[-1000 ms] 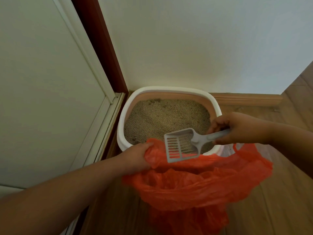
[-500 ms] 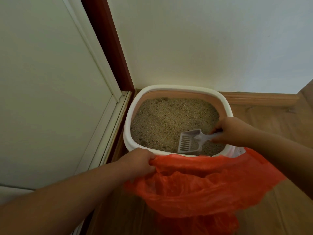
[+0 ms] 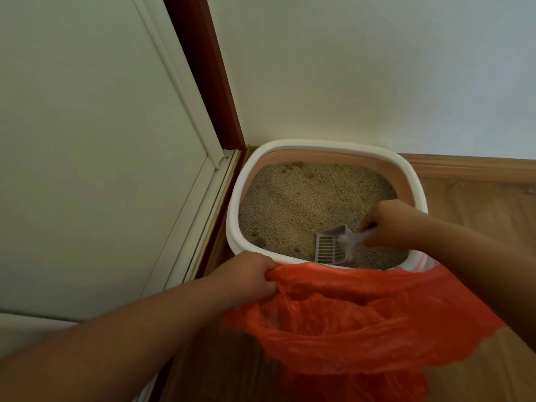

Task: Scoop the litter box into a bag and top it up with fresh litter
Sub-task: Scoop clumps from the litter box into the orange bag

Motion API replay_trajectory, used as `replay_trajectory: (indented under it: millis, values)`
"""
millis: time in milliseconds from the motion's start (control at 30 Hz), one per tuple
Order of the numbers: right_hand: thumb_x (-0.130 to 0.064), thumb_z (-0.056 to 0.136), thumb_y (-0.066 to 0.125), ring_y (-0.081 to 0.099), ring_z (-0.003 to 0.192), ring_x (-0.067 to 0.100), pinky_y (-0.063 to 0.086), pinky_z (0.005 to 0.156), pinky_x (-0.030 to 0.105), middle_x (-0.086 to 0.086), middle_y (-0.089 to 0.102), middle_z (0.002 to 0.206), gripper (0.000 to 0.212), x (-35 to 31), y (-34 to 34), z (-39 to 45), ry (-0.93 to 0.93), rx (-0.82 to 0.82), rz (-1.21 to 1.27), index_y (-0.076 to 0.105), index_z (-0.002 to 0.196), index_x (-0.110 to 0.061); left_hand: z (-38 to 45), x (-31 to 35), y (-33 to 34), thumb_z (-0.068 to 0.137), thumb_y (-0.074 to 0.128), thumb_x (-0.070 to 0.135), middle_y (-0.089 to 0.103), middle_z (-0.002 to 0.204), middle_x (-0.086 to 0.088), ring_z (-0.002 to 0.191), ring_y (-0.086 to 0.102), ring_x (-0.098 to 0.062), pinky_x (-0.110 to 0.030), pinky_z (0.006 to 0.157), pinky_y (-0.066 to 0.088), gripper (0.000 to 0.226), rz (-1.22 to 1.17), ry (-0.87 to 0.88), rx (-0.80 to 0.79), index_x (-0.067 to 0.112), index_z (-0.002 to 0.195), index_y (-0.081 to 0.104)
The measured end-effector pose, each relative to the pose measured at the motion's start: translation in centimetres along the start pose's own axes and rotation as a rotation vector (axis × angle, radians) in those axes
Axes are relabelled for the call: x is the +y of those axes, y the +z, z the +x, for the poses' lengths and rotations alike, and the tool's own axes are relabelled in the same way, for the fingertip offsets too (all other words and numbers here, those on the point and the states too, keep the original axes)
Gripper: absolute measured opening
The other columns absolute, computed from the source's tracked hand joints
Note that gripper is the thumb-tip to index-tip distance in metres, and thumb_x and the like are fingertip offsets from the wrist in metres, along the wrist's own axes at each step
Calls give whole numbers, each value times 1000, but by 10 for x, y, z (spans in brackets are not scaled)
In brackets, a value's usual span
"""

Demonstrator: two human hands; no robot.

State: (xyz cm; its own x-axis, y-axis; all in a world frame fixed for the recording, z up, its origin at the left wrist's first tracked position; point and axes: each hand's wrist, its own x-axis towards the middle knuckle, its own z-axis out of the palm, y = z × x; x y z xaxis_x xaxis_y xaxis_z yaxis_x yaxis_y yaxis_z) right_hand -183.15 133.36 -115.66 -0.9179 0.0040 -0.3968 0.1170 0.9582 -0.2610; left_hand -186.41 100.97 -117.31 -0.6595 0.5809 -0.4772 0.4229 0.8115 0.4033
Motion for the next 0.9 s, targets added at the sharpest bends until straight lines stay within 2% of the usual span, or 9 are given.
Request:
replay_trajectory:
  millis: [267, 400, 467, 600, 700, 833, 900]
  values:
    - [-30, 83, 80, 60, 71, -6, 38, 57, 8, -21, 67, 76, 16, 11, -18, -3, 12, -51, -61, 80, 99, -29, 2, -1, 1, 82, 66, 40, 76, 94, 7, 88, 69, -6, -34, 83, 58, 30, -5, 13, 6, 29, 108, 76]
    - [-27, 86, 77, 59, 68, -5, 36, 56, 8, -21, 64, 73, 16, 7, -14, -5, -8, -109, -109, 79, 102, -27, 3, 1, 2, 79, 62, 45, 76, 94, 7, 88, 70, -6, -36, 83, 59, 37, -4, 1, -13, 30, 110, 76]
    - [-27, 87, 75, 59, 65, -3, 37, 55, 9, -19, 64, 70, 16, 2, -11, -5, -32, -115, -142, 80, 101, -27, 3, 2, 1, 75, 59, 48, 76, 93, 7, 87, 70, -7, -36, 82, 59, 42, 0, 0, -16, 29, 109, 76]
    - [-30, 88, 72, 59, 56, 3, 41, 51, 13, -9, 70, 69, 13, -8, 2, -3, -44, -107, -131, 81, 91, -22, 4, 3, 1, 77, 59, 45, 76, 90, 5, 85, 70, -8, -37, 80, 59, 38, 7, 7, -26, 27, 105, 76]
    - [-28, 86, 71, 64, 61, 10, 49, 53, 20, -3, 74, 73, 14, -8, 12, -1, -32, -82, -102, 82, 90, -21, 4, 4, 0, 78, 61, 44, 75, 91, 4, 85, 70, -9, -37, 80, 59, 35, 8, 6, -18, 25, 103, 76]
    - [-28, 86, 70, 54, 55, 10, 40, 52, 20, 0, 72, 71, 15, -4, 28, 0, -2, -44, 10, 81, 86, -18, 5, 3, 1, 84, 66, 38, 75, 91, 4, 85, 69, -9, -37, 81, 58, 25, 7, 15, -12, 24, 102, 76]
    - [-30, 85, 69, 51, 57, 11, 41, 54, 26, 7, 73, 74, 20, -4, 37, 1, 12, -11, 60, 81, 85, -14, 6, 3, 0, 85, 67, 35, 75, 90, 3, 85, 69, -10, -36, 80, 58, 21, 4, 28, -5, 23, 100, 77]
